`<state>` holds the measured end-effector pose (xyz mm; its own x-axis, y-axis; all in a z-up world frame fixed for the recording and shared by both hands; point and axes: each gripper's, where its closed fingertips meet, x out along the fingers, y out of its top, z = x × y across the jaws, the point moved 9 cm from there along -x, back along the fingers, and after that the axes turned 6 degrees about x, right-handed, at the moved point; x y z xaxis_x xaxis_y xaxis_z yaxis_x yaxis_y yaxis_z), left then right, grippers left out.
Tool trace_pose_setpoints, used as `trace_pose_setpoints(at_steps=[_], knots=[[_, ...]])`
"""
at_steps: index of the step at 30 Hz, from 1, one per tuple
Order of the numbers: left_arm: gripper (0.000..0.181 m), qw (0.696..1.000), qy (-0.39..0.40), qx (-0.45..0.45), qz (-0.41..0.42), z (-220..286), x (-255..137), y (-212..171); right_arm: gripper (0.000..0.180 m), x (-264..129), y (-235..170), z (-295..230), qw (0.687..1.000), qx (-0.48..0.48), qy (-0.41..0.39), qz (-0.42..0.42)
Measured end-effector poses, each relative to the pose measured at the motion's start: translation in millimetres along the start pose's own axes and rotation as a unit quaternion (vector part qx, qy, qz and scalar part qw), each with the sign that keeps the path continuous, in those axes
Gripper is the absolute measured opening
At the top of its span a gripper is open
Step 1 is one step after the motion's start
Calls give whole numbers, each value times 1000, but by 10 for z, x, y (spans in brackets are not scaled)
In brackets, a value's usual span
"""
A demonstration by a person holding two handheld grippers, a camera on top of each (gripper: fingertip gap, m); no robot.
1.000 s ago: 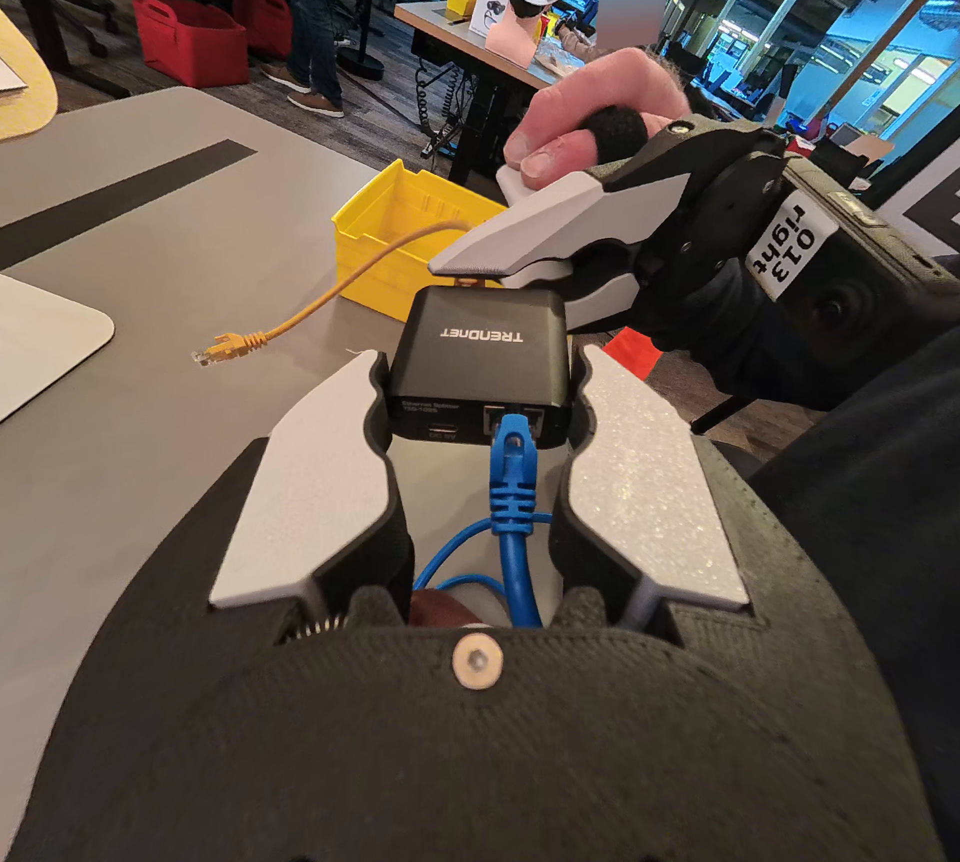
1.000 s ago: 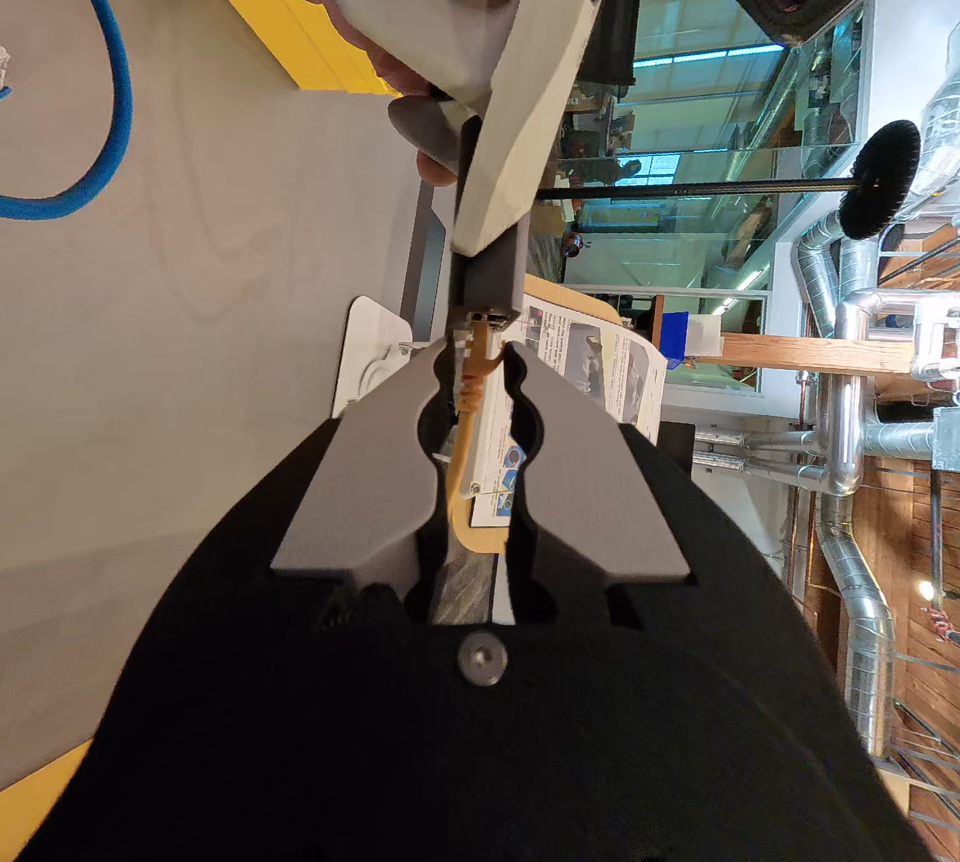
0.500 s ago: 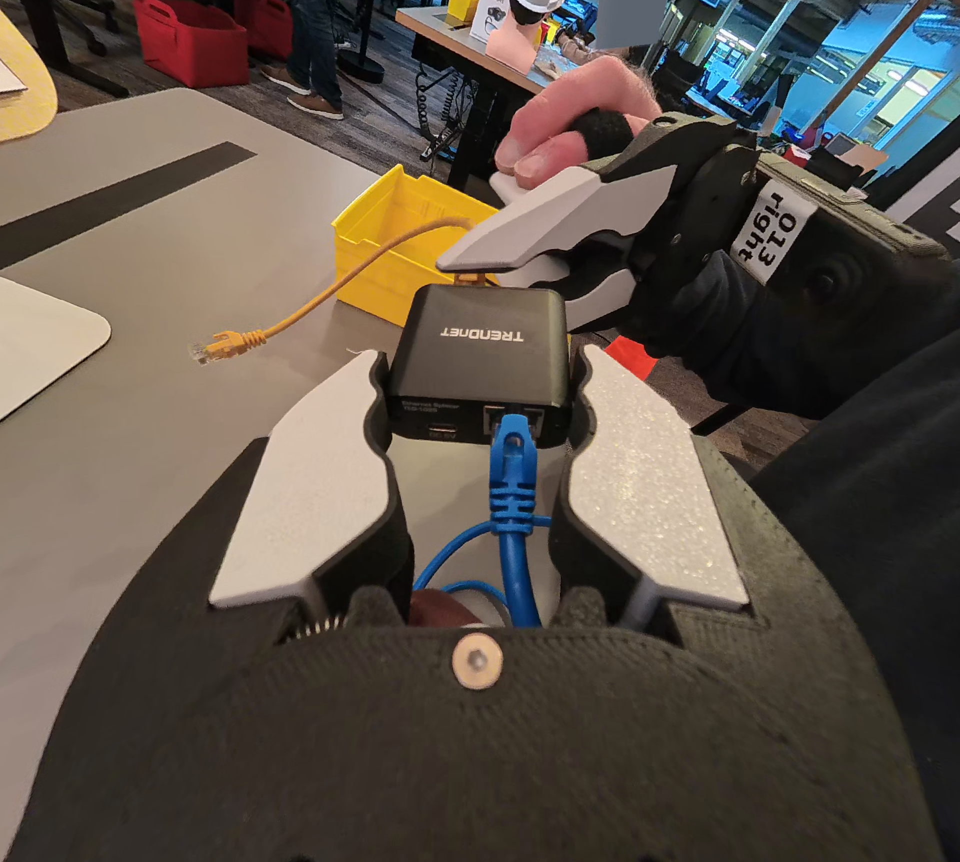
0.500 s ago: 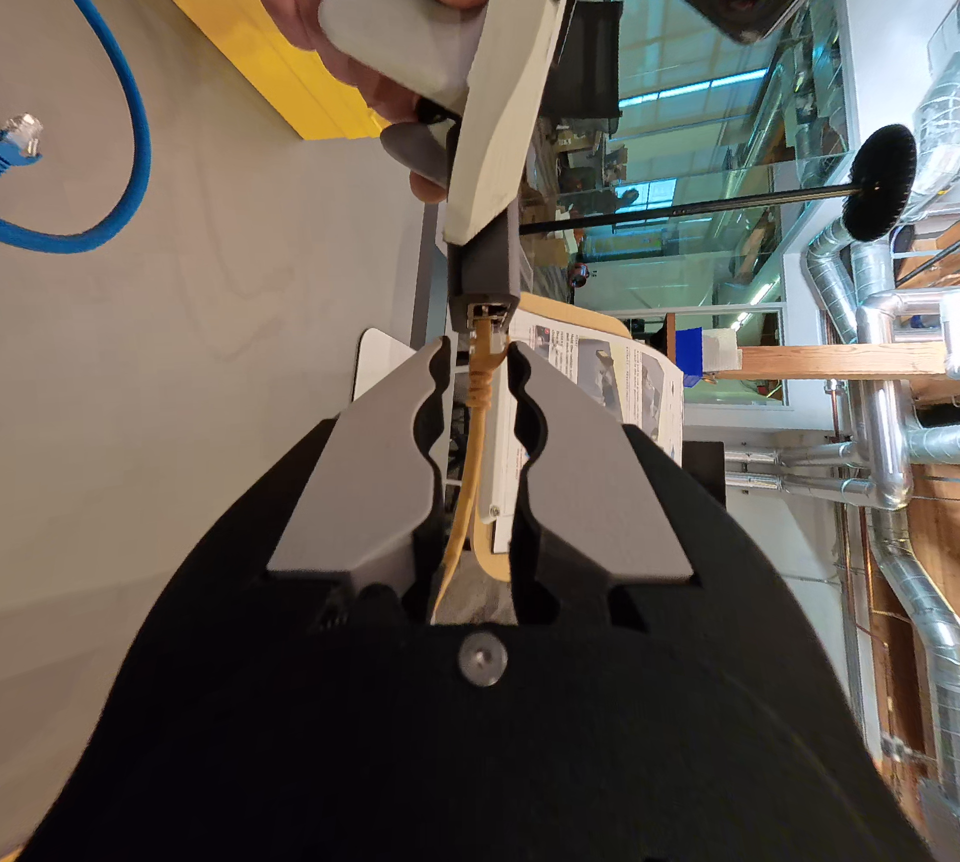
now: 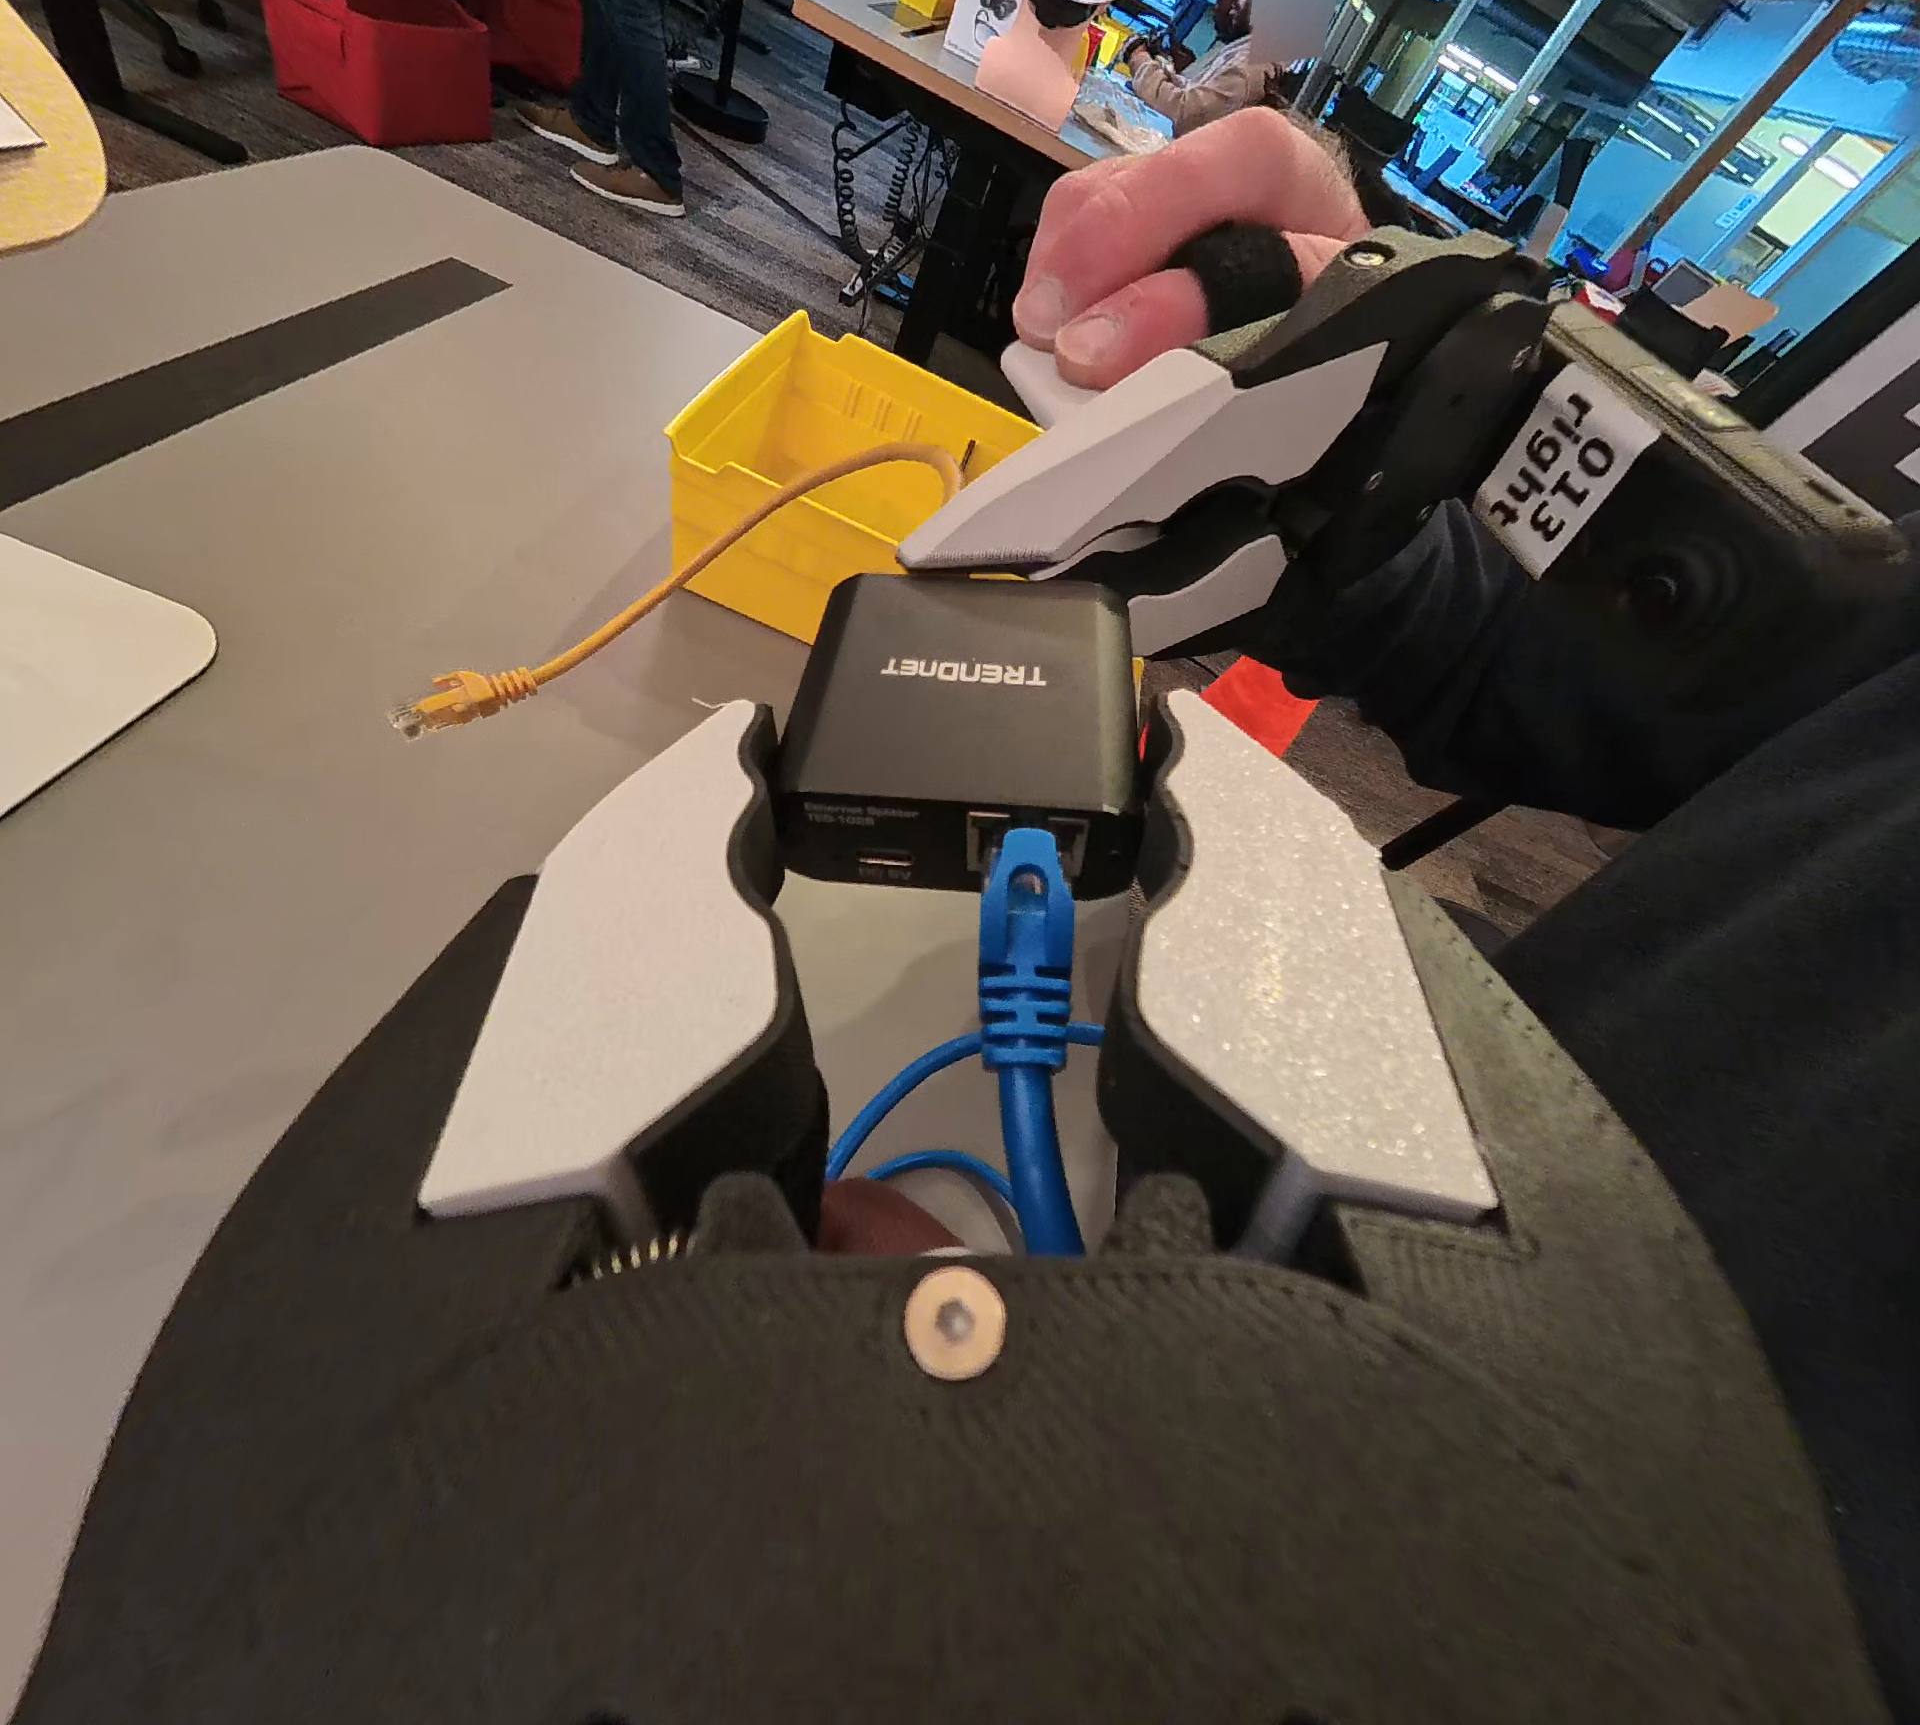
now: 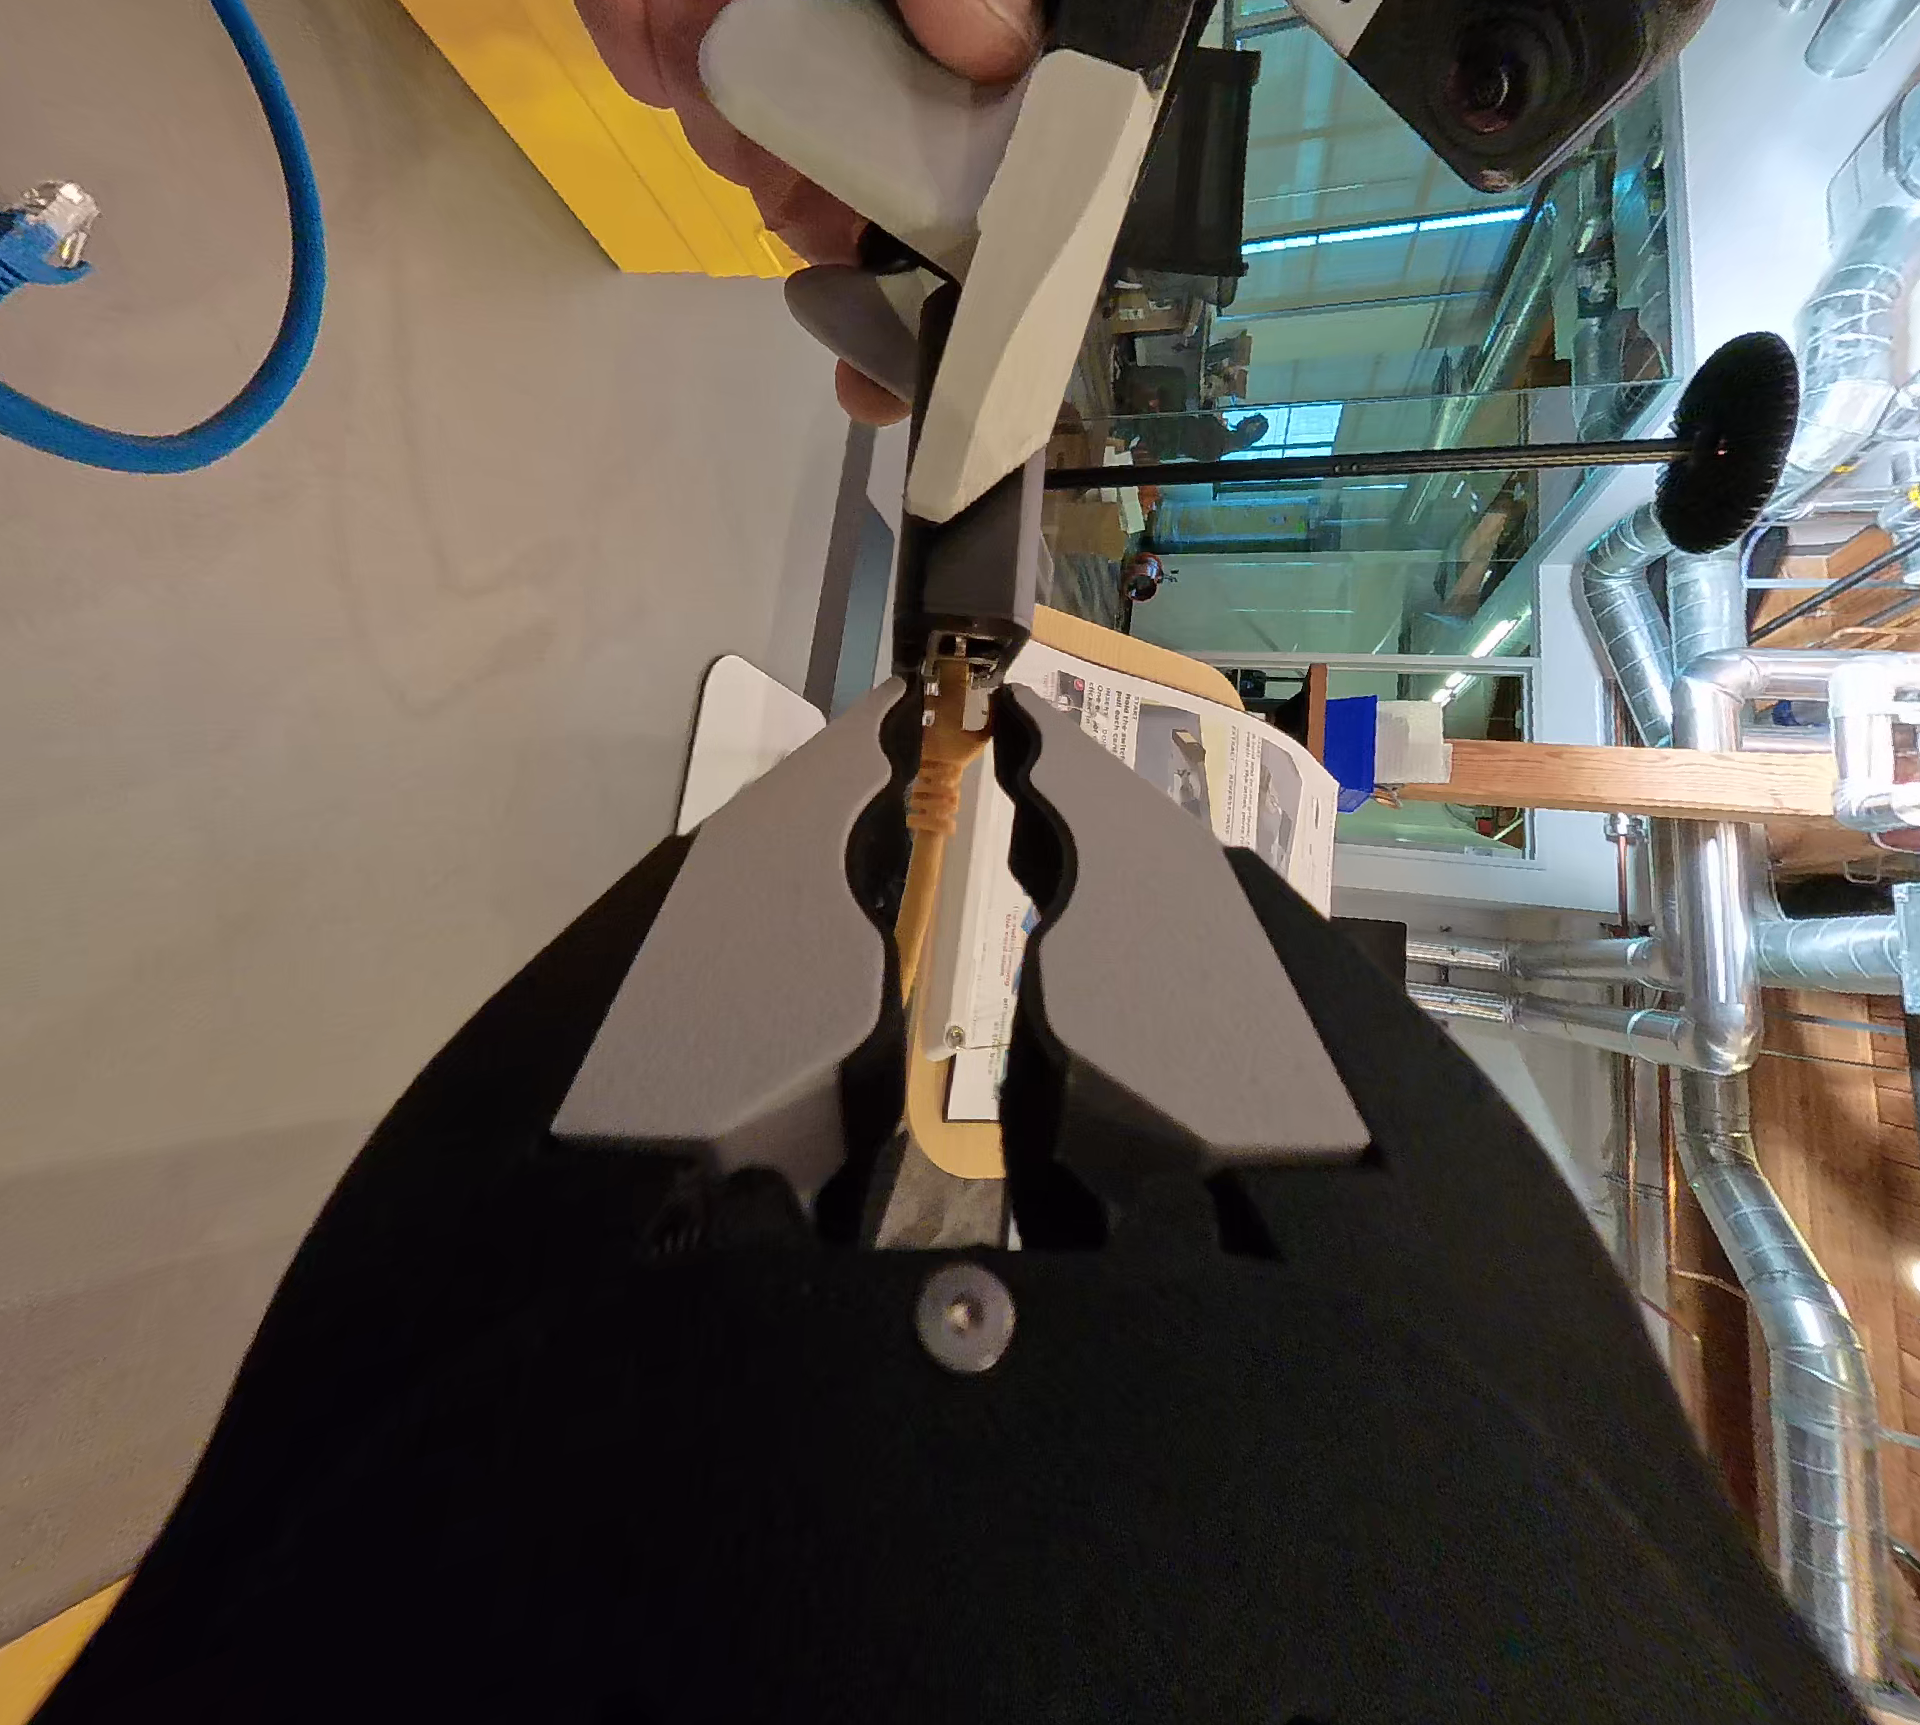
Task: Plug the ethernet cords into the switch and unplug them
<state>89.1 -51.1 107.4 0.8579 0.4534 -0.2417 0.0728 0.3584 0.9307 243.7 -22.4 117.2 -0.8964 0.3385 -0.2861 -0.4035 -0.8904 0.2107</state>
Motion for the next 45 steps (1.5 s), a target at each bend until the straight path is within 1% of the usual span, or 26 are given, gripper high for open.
trace_pose_setpoints(at_steps=[7,21,30,34,35,38,42,45], knots=[[66,1000,3,-11,-4,-47,5,-6,10,47,-19,16,1000,9,24,-11],[67,1000,11,-26,-4,-123,8,-8,9,131,-51,28,999,16,40,-30],[66,1000,15,-24,2,-112,21,-17,8,127,-40,45,998,3,49,-44],[66,1000,24,-10,6,-57,12,15,9,70,-36,79,998,-7,38,-47],[66,1000,29,-2,10,-54,-28,34,8,42,-63,91,998,-9,34,-54],[66,998,32,-9,56,-112,-268,122,8,-69,-221,179,998,23,24,-60],[66,996,65,26,49,-98,-345,229,9,-159,-213,348,997,57,10,-48],[66,992,106,69,29,-68,-370,204,9,-335,-249,441,995,76,-6,-58]])
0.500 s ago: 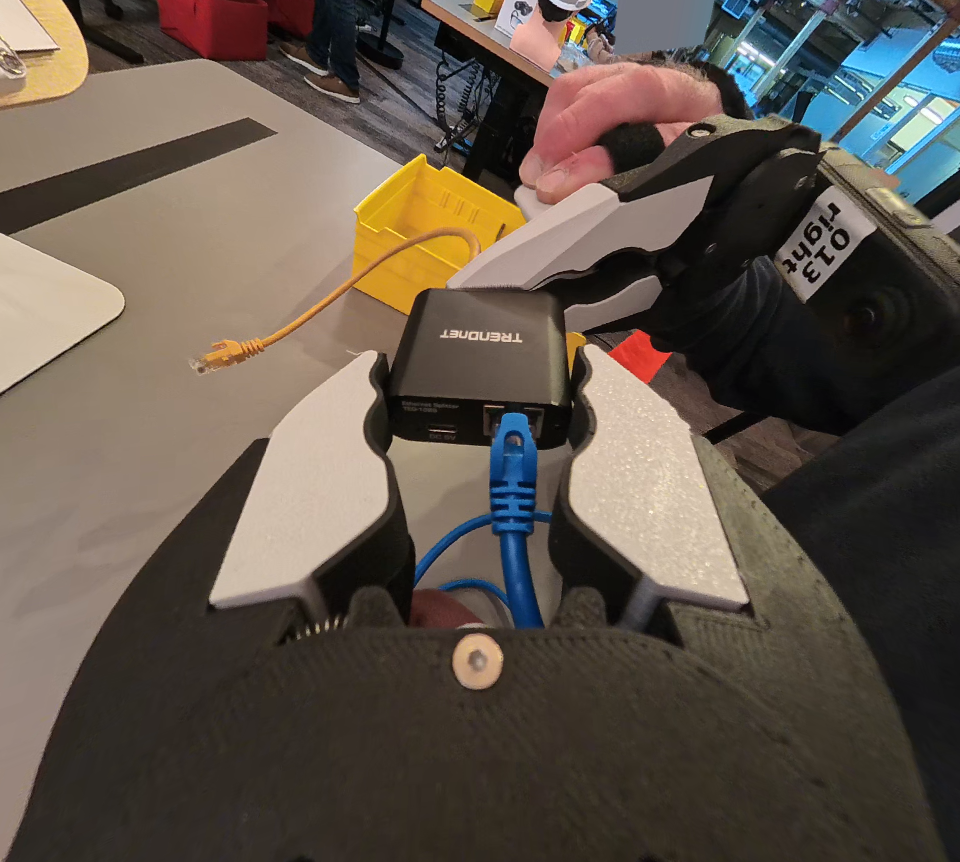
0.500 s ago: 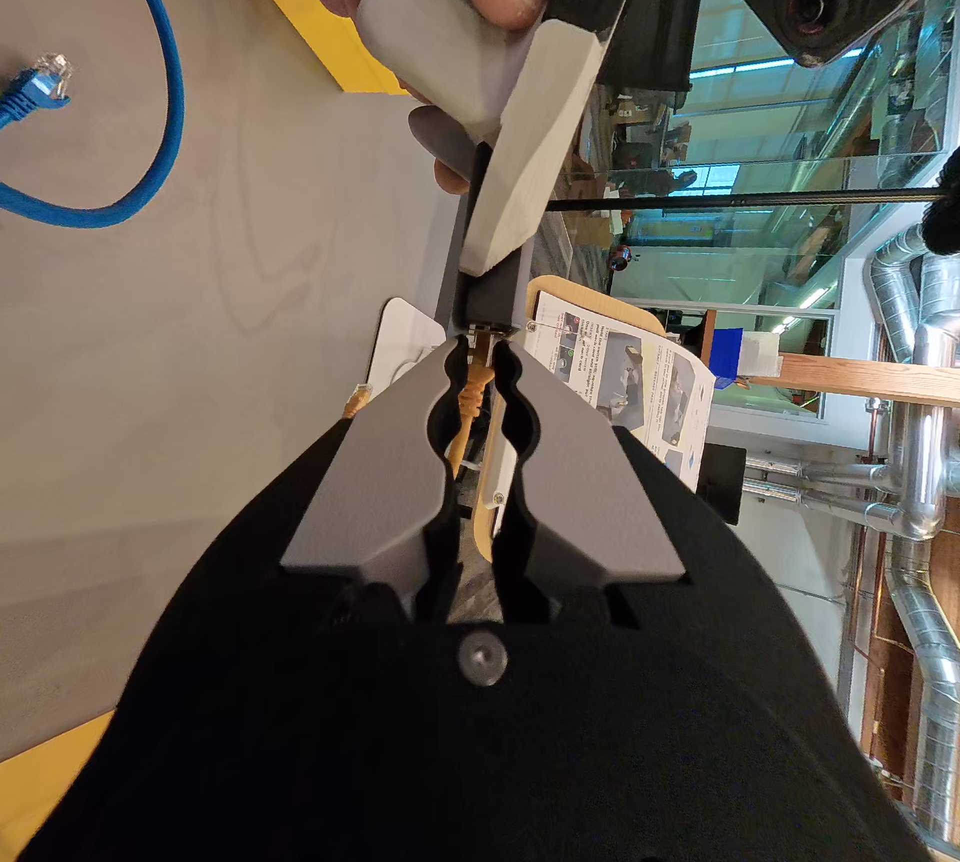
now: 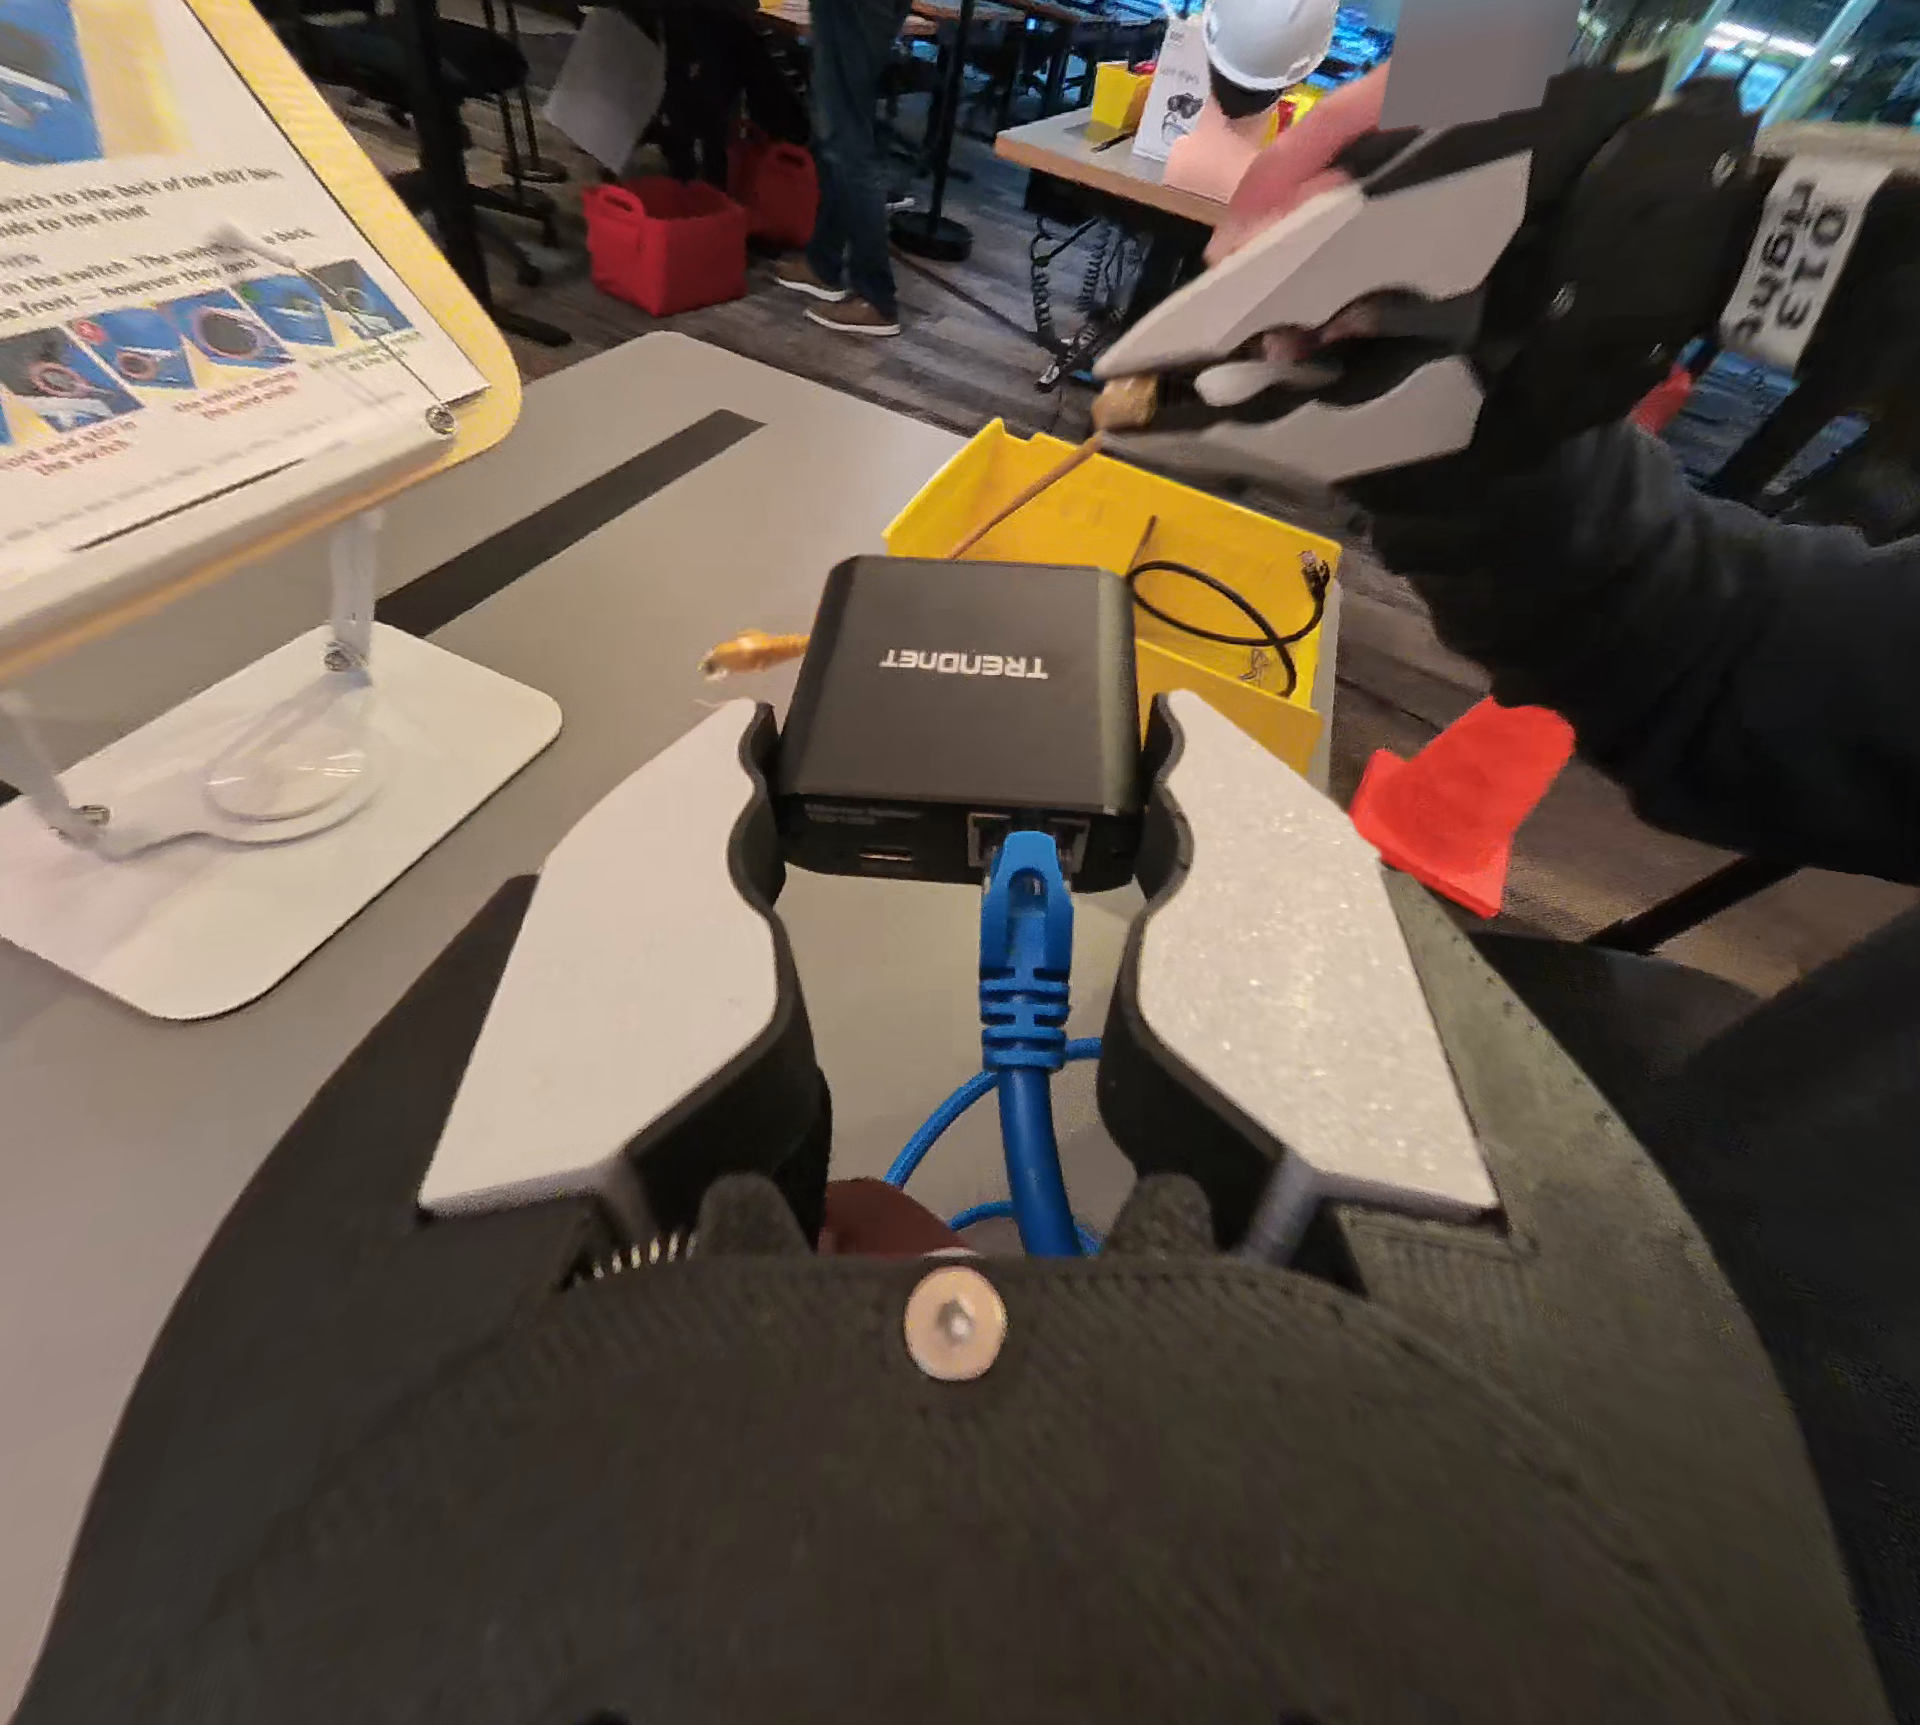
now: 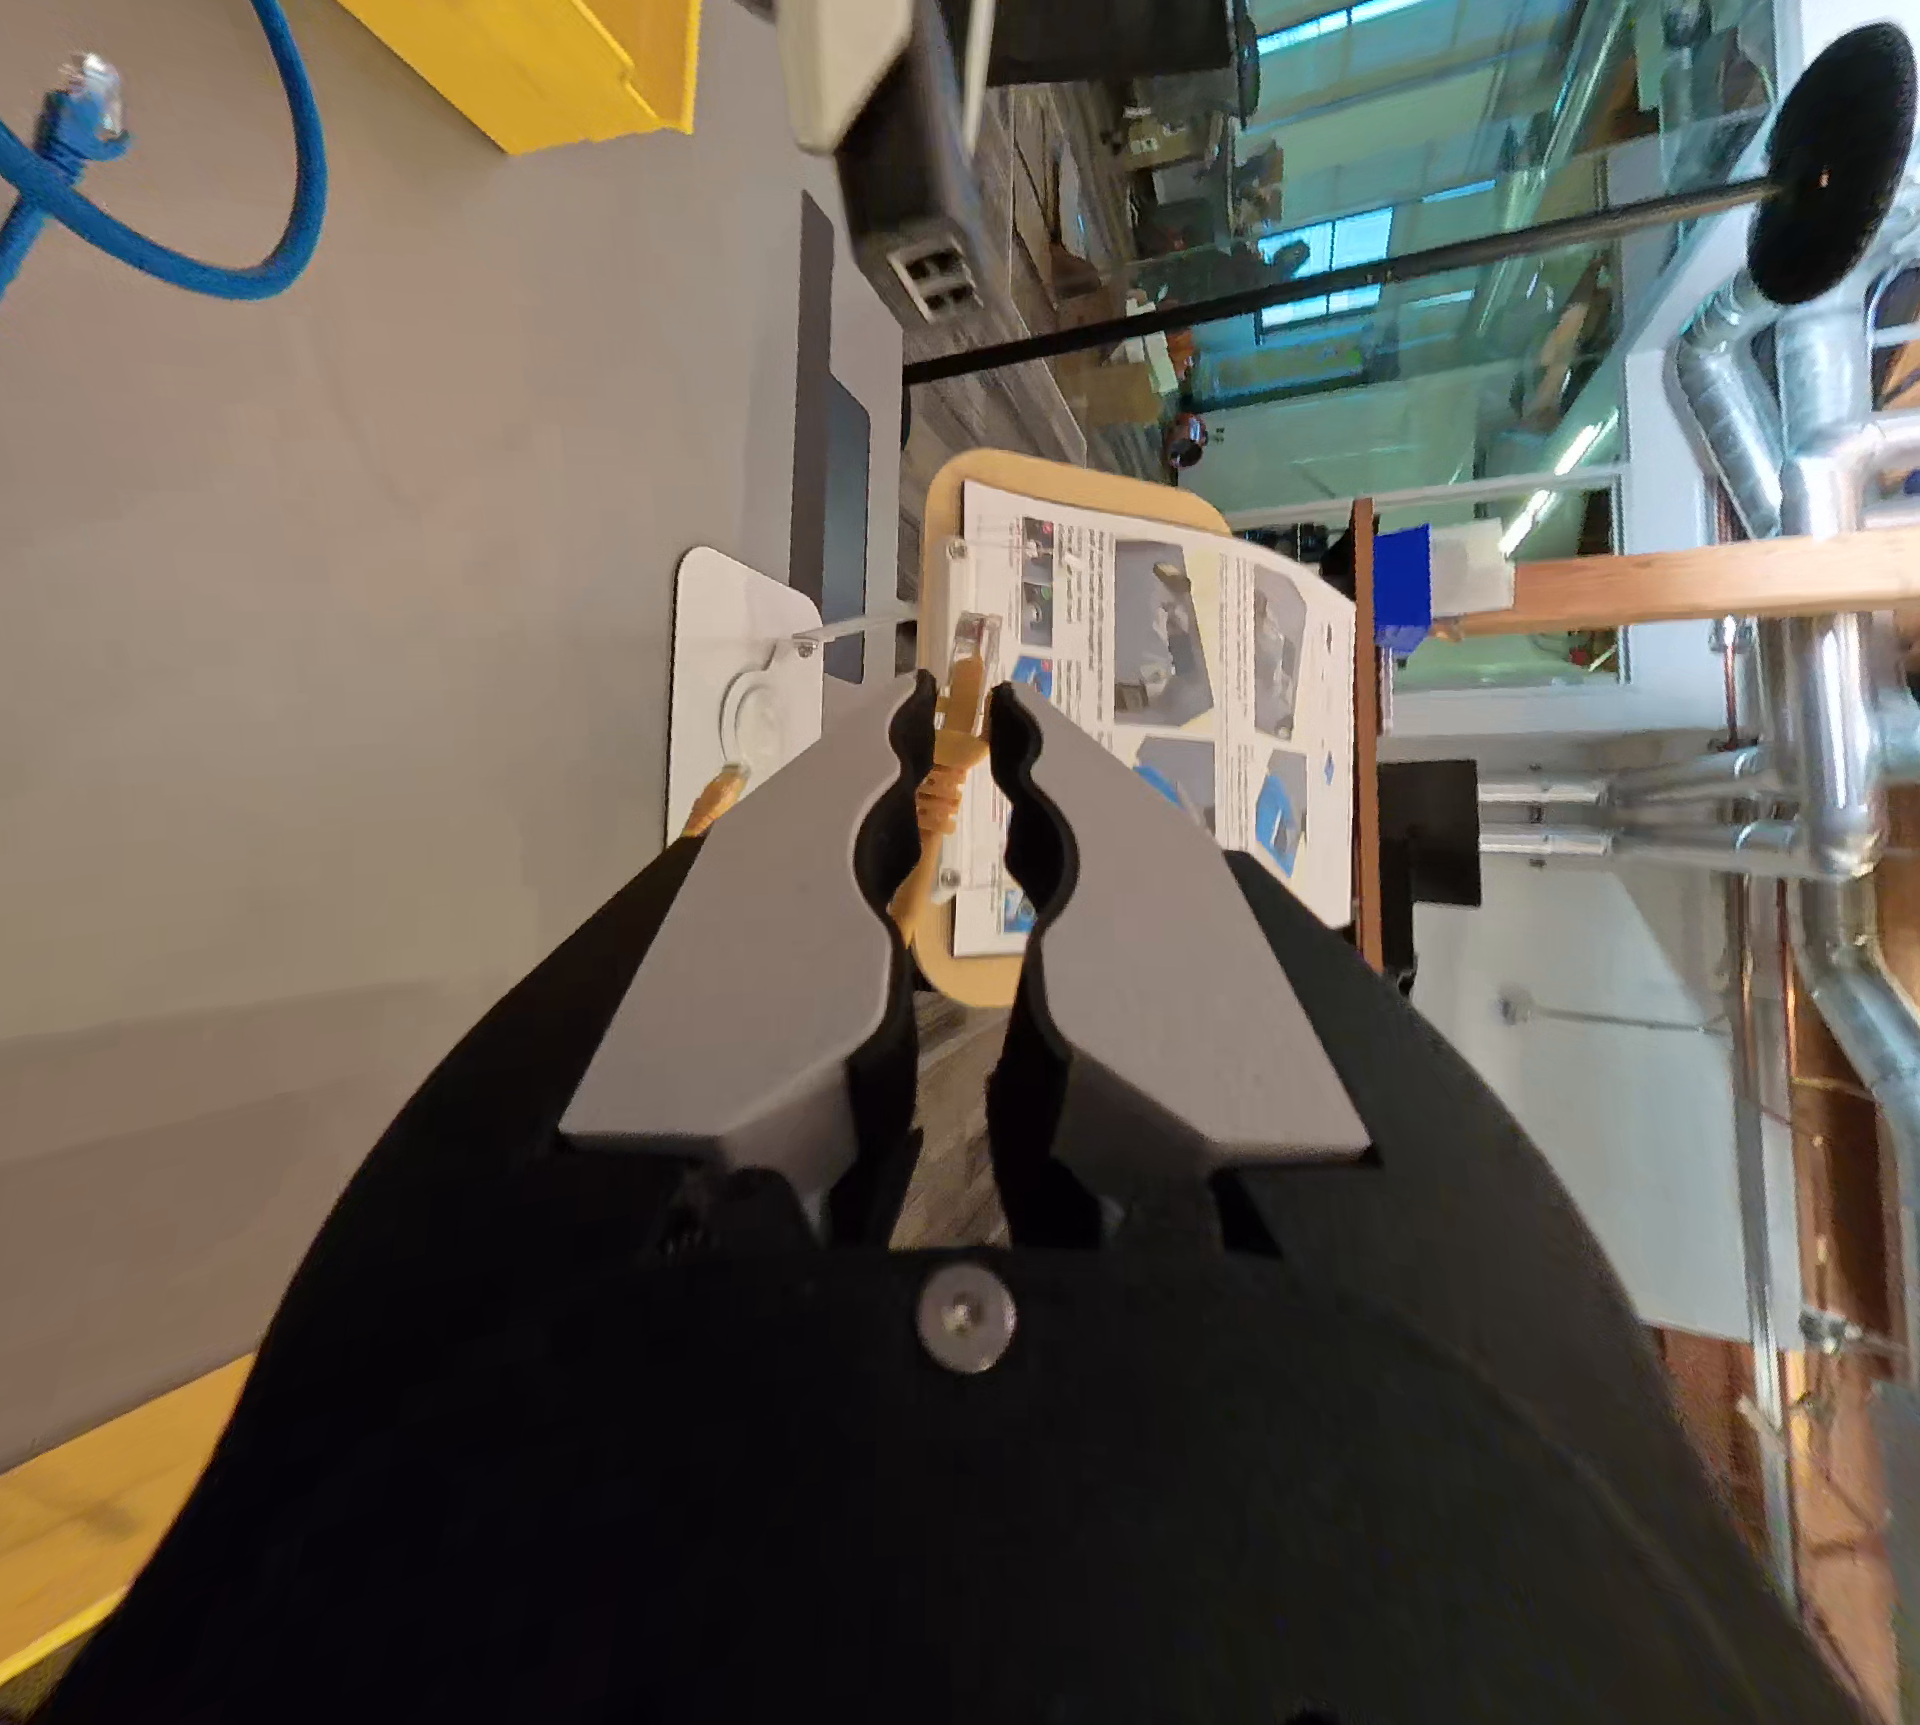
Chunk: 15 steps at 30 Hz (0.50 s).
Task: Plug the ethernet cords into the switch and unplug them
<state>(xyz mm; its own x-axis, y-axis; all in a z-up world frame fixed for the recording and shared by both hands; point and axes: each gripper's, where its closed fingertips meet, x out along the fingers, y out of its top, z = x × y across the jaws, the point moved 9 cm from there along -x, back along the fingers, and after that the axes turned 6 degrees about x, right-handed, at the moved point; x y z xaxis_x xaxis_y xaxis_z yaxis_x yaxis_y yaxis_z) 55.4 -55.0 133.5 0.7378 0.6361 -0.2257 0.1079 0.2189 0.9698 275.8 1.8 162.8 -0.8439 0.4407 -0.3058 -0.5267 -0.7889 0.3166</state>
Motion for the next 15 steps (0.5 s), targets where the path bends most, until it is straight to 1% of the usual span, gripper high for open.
trace_pose_setpoints(at_steps=[4,6,8,10,15], knots=[[66,1000,19,5,-8,-29,-62,-94,9,-341,-245,152,997,74,-16,-33],[66,1000,22,1,-10,-49,-77,-138,9,-554,-408,209,991,121,-16,-56],[67,1000,24,-1,-11,-59,-79,-175,8,-790,-560,258,984,159,-33,-74],[67,999,29,3,-17,-57,-65,-209,9,-1018,-718,273,975,186,-50,-110],[67,999,28,8,-27,-20,5,-269,10,-1436,-1088,74,946,252,-75,-189]])
